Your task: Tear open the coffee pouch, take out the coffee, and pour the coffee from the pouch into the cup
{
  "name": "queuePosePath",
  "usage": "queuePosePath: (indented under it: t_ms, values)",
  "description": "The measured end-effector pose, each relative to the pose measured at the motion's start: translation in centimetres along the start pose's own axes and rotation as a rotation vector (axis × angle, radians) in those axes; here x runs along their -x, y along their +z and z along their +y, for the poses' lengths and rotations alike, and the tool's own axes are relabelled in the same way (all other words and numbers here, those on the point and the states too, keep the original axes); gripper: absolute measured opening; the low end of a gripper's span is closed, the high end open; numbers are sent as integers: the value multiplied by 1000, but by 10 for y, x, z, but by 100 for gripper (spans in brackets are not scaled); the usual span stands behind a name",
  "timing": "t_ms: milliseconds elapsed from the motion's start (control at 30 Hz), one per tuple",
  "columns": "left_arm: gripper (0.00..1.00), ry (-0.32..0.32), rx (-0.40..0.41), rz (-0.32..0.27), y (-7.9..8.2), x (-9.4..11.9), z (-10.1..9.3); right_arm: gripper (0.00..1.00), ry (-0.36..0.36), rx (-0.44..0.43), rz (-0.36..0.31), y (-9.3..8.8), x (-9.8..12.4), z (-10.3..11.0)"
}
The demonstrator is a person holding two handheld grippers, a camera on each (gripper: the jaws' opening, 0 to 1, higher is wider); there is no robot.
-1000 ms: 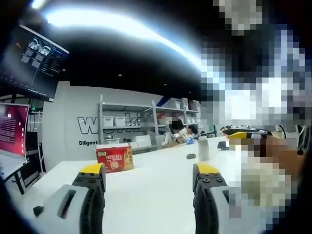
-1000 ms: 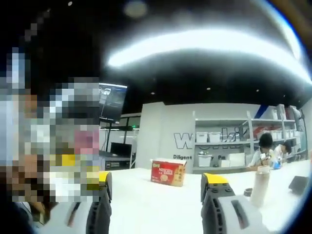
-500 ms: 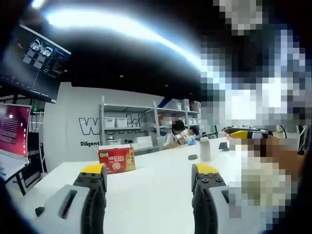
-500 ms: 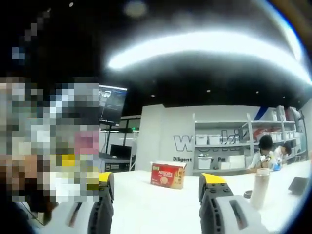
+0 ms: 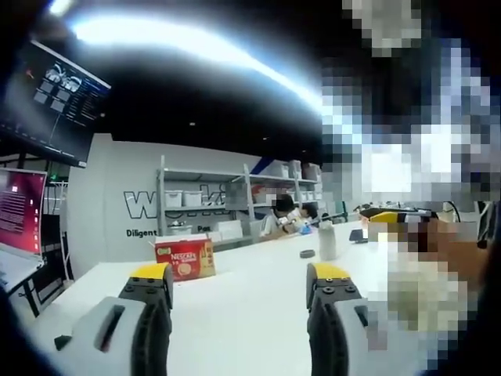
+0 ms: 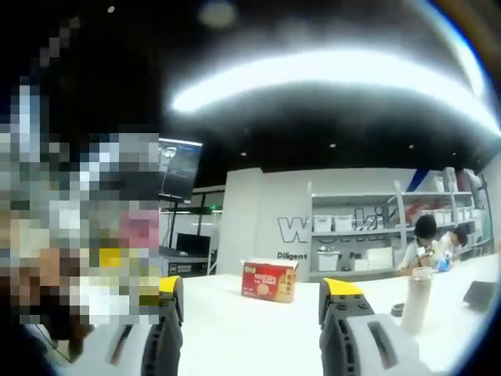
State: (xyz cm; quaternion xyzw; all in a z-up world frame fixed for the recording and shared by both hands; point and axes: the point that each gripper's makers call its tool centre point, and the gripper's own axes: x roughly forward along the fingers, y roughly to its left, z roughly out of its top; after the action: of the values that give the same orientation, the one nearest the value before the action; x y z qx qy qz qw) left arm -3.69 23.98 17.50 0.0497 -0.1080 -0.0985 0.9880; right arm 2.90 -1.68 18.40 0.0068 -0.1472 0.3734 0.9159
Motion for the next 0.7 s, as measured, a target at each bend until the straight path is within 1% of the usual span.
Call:
queuePosePath:
  t_ms: [100, 300, 433, 567, 700]
  values:
    - [71, -1, -3, -3, 1, 1, 0, 70, 4, 3, -2, 1, -1, 2]
    - [71, 15, -4, -11, 4, 5, 7, 69, 10, 2, -3, 1, -1, 6]
    - [71, 10, 1, -3, 1, 5, 6, 69, 18, -4, 7, -1, -3, 8]
    - [71, 8, -9, -1, 1, 4, 5, 68, 20, -5, -4, 3, -3, 8]
    - [71, 4, -12, 9, -1, 3, 4, 68, 25, -19, -1, 0, -4, 9]
